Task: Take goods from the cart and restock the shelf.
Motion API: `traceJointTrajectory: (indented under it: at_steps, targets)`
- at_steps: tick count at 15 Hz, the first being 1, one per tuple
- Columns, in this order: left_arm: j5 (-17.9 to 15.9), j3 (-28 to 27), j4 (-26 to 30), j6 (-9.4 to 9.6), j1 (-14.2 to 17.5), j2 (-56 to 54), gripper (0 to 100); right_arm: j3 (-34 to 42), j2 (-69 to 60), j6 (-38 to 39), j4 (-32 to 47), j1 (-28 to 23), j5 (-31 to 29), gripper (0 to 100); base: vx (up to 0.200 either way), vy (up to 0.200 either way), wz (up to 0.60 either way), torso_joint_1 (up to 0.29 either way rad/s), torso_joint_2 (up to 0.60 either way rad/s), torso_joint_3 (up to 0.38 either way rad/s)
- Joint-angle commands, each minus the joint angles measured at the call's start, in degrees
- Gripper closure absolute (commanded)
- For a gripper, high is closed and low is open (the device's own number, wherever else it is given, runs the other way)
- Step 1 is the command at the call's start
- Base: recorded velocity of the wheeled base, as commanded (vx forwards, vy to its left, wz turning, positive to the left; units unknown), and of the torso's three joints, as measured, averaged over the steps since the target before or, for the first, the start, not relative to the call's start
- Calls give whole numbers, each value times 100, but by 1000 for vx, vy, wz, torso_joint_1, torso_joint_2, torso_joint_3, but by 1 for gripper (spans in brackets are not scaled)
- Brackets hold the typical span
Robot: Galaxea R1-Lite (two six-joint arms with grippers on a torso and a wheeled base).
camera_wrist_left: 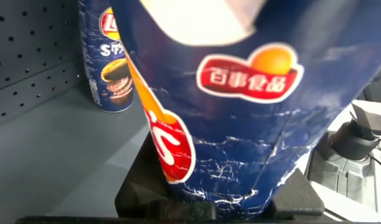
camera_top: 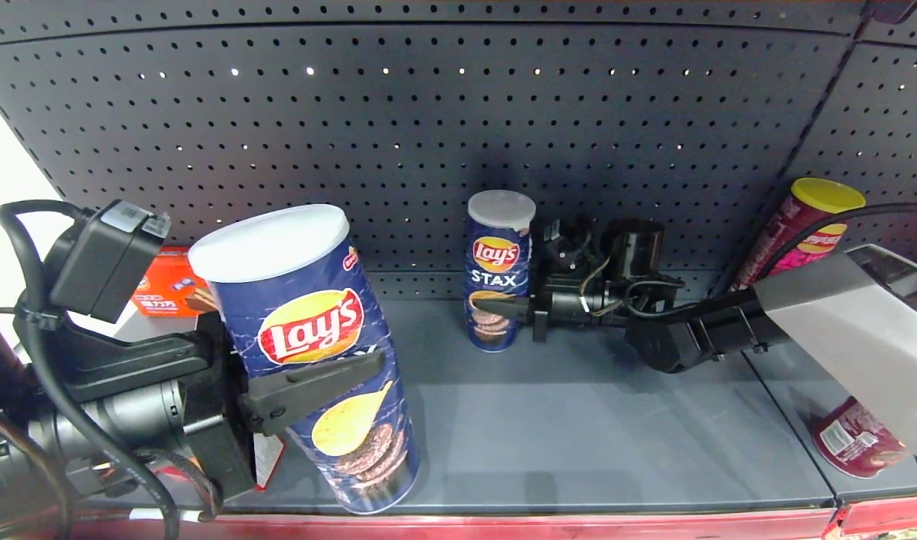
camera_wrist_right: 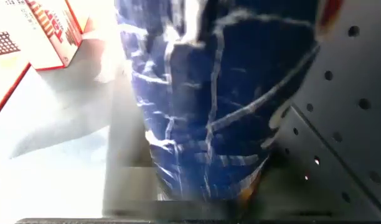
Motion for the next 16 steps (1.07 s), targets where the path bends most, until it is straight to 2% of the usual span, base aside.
traceJointTrajectory:
  at_steps: [1, 7, 9, 14, 16]
  targets:
    - [-1, 9, 0, -3, -3, 2, 100, 13, -13, 1, 7, 24, 0, 100, 0, 0, 0, 0, 0, 0]
    - [-1, 27, 0, -3, 84, -24, 100, 628, -645, 10, -20, 24, 0, 100, 0, 0, 0, 0, 0, 0]
    - [-1, 18, 0, -3, 84, -42, 100, 1120, -1032, 19, -310, 33, -9, 100, 0, 0, 0, 0, 0, 0]
    - [-1, 18, 0, -3, 93, -42, 100, 3054, -2289, 98, -1013, 358, -26, 100, 0, 0, 0, 0, 0, 0]
    - [8, 18, 0, -3, 93, -42, 100, 3687, -2649, 107, -1268, 517, -220, 100, 0, 0, 0, 0, 0, 0]
